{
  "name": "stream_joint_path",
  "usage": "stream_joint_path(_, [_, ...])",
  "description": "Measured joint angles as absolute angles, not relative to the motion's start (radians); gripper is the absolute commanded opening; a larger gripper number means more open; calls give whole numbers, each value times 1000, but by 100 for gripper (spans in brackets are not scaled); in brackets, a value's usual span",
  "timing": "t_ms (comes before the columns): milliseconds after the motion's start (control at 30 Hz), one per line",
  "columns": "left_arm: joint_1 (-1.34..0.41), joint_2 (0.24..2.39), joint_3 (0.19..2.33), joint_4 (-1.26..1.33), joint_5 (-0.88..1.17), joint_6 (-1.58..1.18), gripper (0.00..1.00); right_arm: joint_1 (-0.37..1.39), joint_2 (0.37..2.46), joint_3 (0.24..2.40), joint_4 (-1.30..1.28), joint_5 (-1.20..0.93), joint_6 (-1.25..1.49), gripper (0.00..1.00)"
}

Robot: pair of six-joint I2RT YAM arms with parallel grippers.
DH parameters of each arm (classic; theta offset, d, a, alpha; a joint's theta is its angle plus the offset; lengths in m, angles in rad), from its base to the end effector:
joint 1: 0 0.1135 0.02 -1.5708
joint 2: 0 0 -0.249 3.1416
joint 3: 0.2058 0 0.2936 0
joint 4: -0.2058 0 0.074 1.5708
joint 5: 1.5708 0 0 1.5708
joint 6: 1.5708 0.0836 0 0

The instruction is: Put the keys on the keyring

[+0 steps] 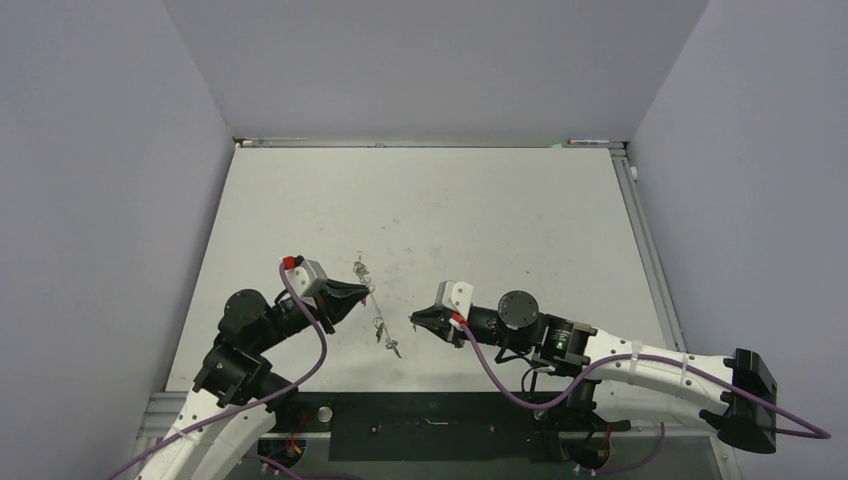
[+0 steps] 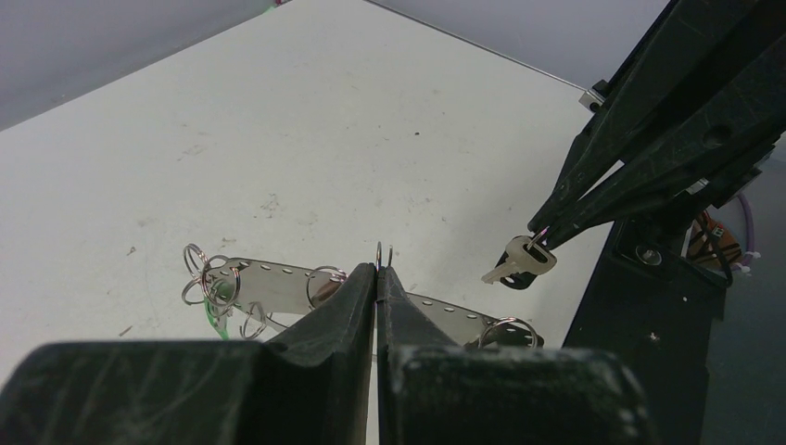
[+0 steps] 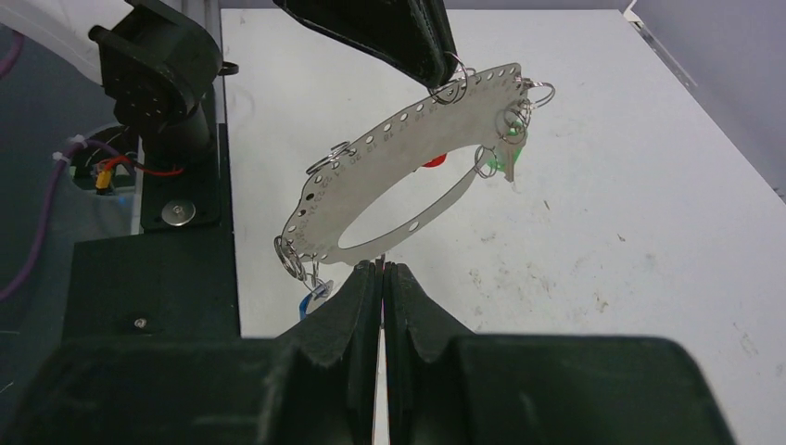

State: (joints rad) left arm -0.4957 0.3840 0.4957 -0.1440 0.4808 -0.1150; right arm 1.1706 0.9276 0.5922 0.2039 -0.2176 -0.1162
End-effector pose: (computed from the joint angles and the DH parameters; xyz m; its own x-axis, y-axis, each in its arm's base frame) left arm 0.1717 -0.1368 0.2937 -0.1233 -0.0490 -0.9912 0.8196 0.5581 -0.1295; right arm 0.1065 0.2981 0.2544 0.0632 -0.1412 -0.9880 -0.9819 0.1681 -0.0868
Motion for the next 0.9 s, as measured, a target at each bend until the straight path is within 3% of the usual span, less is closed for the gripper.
stream_joint_path(533, [-496, 339, 494, -131, 488, -119, 0, 1144, 939, 662, 156, -279, -117, 5])
stream_joint_path(900, [-488, 382, 495, -152, 363, -123, 0, 1125, 916, 667, 181, -286, -93, 5])
